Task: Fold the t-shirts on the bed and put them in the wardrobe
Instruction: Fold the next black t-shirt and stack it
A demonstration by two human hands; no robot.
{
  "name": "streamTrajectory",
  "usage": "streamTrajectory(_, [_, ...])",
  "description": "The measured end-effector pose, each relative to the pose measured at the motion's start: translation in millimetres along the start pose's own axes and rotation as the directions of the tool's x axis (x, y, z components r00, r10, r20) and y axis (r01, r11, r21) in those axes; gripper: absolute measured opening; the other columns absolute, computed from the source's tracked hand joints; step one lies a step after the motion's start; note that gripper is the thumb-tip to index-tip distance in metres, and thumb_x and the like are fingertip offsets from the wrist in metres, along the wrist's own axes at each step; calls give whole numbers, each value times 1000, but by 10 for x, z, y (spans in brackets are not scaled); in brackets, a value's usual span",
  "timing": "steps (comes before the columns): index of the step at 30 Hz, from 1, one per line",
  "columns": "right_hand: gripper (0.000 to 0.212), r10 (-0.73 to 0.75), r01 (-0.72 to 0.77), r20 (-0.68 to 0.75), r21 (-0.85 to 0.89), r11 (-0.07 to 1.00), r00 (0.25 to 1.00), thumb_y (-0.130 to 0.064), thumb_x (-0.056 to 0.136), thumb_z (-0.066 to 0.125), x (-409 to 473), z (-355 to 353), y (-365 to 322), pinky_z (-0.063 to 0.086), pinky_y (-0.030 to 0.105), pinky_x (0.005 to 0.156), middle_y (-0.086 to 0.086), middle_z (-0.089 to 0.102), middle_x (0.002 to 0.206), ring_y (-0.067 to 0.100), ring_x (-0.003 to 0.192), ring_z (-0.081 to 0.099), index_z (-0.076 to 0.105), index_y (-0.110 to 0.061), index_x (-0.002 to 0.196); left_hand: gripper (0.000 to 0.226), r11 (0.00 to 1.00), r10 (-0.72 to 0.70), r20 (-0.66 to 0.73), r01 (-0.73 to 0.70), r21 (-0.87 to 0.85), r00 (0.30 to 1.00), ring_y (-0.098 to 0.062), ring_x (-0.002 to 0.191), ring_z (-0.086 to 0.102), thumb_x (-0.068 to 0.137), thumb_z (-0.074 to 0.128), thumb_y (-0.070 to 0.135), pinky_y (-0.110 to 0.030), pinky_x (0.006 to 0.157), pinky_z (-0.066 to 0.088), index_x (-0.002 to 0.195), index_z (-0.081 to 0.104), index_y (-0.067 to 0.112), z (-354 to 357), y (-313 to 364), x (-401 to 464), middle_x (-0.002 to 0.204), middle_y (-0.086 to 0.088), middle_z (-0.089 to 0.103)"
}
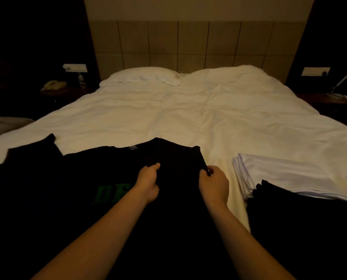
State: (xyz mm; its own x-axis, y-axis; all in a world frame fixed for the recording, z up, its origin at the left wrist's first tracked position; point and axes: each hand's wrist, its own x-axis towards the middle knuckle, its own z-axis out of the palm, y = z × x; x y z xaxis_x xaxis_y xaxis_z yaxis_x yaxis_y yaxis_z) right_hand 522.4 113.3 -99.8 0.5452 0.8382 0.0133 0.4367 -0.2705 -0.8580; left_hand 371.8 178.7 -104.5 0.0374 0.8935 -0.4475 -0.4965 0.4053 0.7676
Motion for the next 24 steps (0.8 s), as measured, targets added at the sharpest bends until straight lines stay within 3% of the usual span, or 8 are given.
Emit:
streamTrajectory(2, [36,-31,21,-57,-170,985,998,-29,93,55,-45,57,211,48,36,85,9,65,116,30,107,59,61,-12,123,46,931,236,-68,-205,302,969,-26,110,59,99,54,13,-44,97,51,143,44,18,-89,7,14,134,-12,55])
streamTrajectory(5, [39,-90,64,-59,-343,937,994,-36,91,57,-59,89,369,47,40,90,8,64,115,30,107,56,59,-14,123,58,421,616,90,-425,801,782,-23,127,46,96,58,23,-36,105,42,150,34,20,-152,-7,33,148,-7,42])
streamTrajectory(8, [53,-102,74,-54,-380,922,993,-42,95,54,-65,61,413,43,38,95,9,57,127,28,116,52,46,-14,140,55,105,611,358,-521,847,706,-22,137,39,99,53,33,-35,111,35,149,36,18,-5,-48,169,150,-5,41])
streamTrajectory(11, [47,-74,40,-100,-305,952,992,-44,99,47,-36,107,454,45,38,92,10,60,123,29,111,56,52,-11,132,58,28,439,473,-538,843,764,-23,137,41,101,48,41,-37,112,35,150,35,15,286,-114,378,150,-7,43])
streamTrajectory(13, [42,-53,18,-147,-234,972,988,-44,101,39,-5,141,491,49,39,85,9,65,109,29,98,60,62,-11,114,61,83,379,445,-509,857,812,-26,136,43,101,45,47,-38,111,36,150,36,11,498,-114,547,149,-9,44])
streamTrajectory(16, [36,-36,6,-148,-198,980,988,-38,101,40,36,131,552,47,35,76,7,69,101,29,92,62,66,-13,106,58,79,366,414,-471,878,833,-27,115,58,98,45,54,-40,102,43,128,59,6,702,-108,835,126,-10,62])
streamTrajectory(21, [25,-9,-12,-118,-171,985,993,-36,98,52,53,41,599,41,27,69,-2,70,102,21,91,64,69,-22,111,42,-18,386,484,-518,855,785,-28,79,56,99,50,44,-40,80,44,73,56,11,821,-183,1197,74,-6,57])
streamTrajectory(24, [20,23,-41,-138,-125,991,990,-36,98,53,78,15,613,40,27,67,-4,70,99,19,86,63,69,-25,106,39,-48,461,540,-587,808,704,-24,72,51,103,48,32,-35,65,36,69,46,13,875,-155,1293,69,-1,49])
